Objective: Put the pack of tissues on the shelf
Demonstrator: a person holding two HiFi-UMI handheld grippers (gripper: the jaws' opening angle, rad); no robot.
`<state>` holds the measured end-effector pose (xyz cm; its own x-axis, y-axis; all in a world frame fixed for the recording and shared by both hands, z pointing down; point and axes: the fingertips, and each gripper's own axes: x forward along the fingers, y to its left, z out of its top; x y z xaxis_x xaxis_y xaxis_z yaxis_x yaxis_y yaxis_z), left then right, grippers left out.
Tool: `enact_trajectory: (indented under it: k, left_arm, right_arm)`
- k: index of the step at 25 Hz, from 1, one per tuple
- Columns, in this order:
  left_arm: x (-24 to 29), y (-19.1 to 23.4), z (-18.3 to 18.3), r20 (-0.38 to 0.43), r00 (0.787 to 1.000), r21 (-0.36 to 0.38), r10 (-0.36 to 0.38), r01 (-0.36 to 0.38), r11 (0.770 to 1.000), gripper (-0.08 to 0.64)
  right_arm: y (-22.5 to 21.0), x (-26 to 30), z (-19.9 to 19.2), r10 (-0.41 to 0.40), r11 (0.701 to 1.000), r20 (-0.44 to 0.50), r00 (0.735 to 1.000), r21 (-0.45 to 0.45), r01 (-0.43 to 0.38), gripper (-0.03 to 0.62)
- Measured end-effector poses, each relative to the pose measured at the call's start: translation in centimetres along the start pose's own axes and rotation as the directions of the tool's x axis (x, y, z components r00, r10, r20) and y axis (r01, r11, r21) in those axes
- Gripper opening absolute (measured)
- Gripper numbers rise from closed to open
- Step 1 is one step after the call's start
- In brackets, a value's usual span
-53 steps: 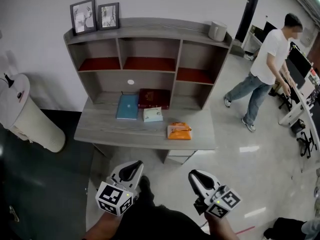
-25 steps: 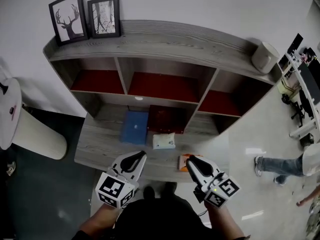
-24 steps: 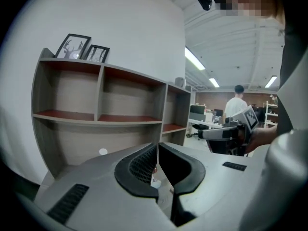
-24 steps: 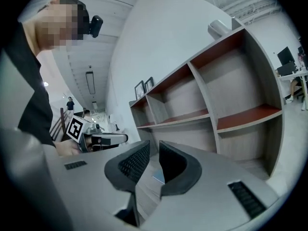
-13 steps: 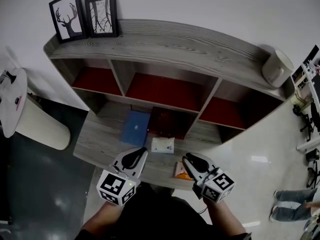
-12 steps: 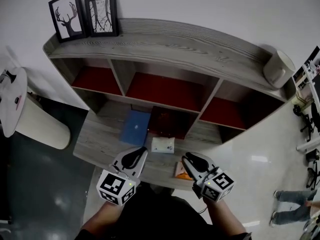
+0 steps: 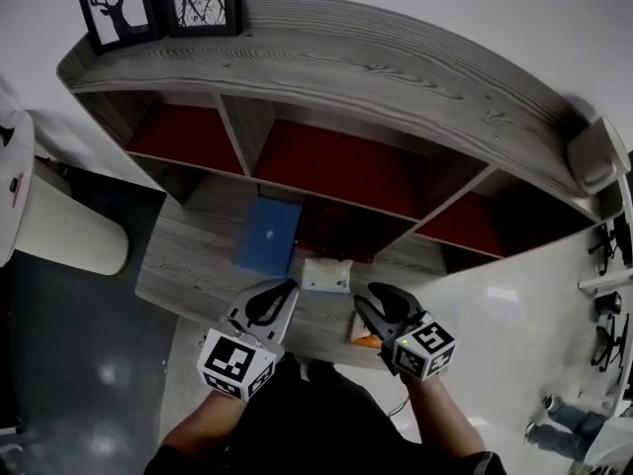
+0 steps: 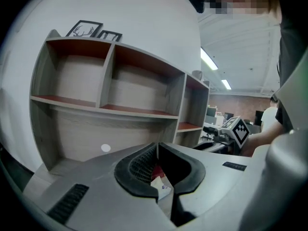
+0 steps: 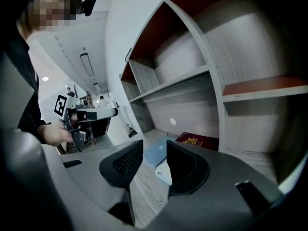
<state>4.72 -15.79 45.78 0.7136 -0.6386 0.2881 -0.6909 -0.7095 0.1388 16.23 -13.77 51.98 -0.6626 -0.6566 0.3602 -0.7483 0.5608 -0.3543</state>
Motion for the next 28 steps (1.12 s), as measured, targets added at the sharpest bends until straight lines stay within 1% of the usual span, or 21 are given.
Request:
enact_trajectory:
  k: [3,8,10,13,16,19,24,28]
  left_arm:
    - [0.8,0.8,-1.1,-0.014,1.0,-0.009,-0.009,0.009,1.0,0.025]
    - [1.8,1.6,-2.8,-0.043,0.999,-0.028,-0.02,0.018,0.999,0.025]
    - [2.1,1.9,-3.4,-0.053,0.998,-0.032,-0.022,0.02,0.999,0.025]
    - [2.3,2.1,-4.0,-0.061,0.998,-0.04,-0.021,0.018,0.999,0.025]
    - [2.4,2.2,-4.4,-0.068,0.998,-0.047,-0.019,0.015,0.999,0.025]
    - [2.3,2.3,-4.8,-0.079,0.997,-0.053,-0.014,0.009,0.999,0.025]
    - [1.9,2.7,-5.5,-0.089,0.996,-0.064,0.0,-0.006,0.998,0.025]
    - [1.6,3.0,-6.1,-0.098,0.995,-0.073,0.008,-0.015,0.997,0.025]
  right_arm:
    - [-1.6,2.0,-2.5,-0.025,0.999,-0.067,0.997,-0.038,0.022,0.125]
    - [-3.6,5.1,-6.7,-0.045,0.998,-0.188,0.981,-0.05,0.036,0.162]
    - [-4.4,6.3,-8.5,-0.059,0.997,-0.243,0.968,-0.068,0.043,0.17]
    - [-5.6,7.7,-11.6,-0.076,0.995,-0.338,0.938,-0.085,0.05,0.178]
    - [-6.4,8.8,-14.3,-0.068,0.997,-0.412,0.909,-0.064,0.046,0.181]
    - [-6.8,9.7,-15.6,-0.069,0.997,-0.448,0.892,-0.053,0.05,0.183]
    - [-8.5,10.2,-17.3,-0.118,0.993,-0.477,0.871,-0.072,0.095,0.181]
    - [-8.5,10.5,-17.4,-0.123,0.992,-0.486,0.865,-0.082,0.095,0.179]
